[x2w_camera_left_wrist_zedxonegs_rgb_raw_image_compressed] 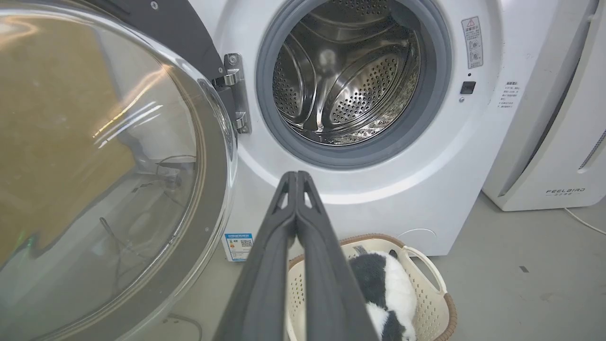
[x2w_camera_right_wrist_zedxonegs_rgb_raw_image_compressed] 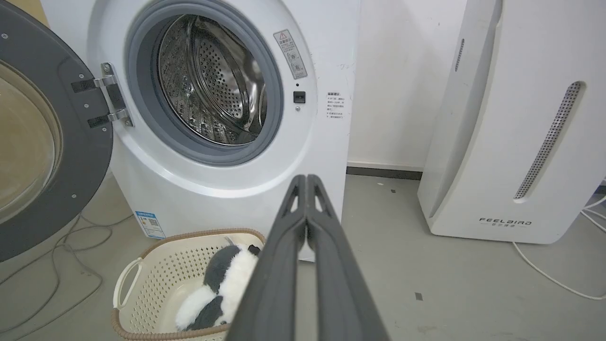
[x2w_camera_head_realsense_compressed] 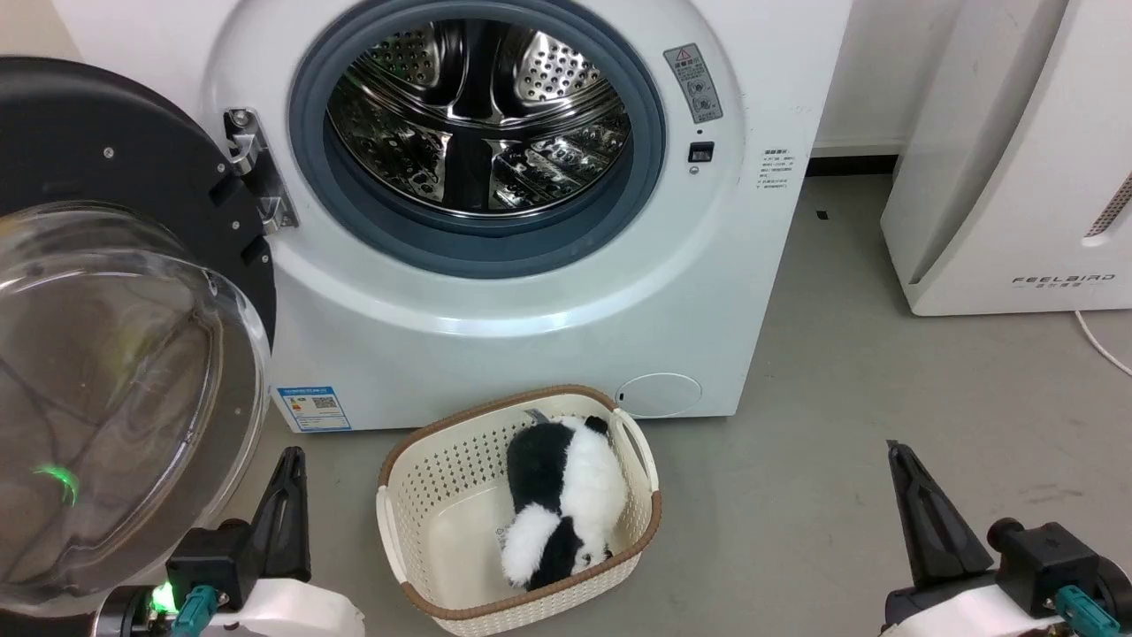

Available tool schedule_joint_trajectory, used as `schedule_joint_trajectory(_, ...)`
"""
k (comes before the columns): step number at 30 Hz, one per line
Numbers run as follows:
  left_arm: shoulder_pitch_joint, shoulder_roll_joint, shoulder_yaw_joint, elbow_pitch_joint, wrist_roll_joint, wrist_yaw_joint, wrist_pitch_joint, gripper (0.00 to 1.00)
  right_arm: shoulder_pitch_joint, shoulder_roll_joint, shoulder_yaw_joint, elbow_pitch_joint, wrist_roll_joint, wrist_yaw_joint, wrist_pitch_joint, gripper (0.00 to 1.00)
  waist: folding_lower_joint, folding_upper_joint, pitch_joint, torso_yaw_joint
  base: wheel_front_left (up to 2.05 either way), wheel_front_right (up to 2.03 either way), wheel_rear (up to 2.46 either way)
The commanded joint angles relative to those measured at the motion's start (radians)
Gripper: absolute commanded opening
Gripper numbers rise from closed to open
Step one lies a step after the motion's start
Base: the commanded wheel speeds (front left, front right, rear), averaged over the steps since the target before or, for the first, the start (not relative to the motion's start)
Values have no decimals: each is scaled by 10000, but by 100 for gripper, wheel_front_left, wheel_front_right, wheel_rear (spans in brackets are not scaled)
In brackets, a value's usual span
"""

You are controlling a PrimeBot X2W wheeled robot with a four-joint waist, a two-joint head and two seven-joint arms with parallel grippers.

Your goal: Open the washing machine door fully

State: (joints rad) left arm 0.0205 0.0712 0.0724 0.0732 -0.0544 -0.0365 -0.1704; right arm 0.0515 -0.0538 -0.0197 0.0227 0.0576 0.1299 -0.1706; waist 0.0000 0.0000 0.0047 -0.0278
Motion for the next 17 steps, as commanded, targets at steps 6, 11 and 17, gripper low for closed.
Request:
schedule_joint_trajectory(6, -76, -60, -87, -104, 104, 78, 153, 0, -170, 14, 35, -80, -143, 3, 144, 0, 0, 0, -3, 21, 0, 0, 0)
schedule_joint_trajectory(11, -84, -70, -129, -145, 133, 97, 254, 0, -192, 15, 46, -90, -172, 3, 246, 0, 0, 0, -6, 38, 0, 0, 0)
schedule_joint_trajectory(17, -94, -82, -179, -195, 168, 120, 377, 0, -220, 17, 59, -101, -206, 4, 370, 0, 0, 0, -10, 58, 0, 0, 0)
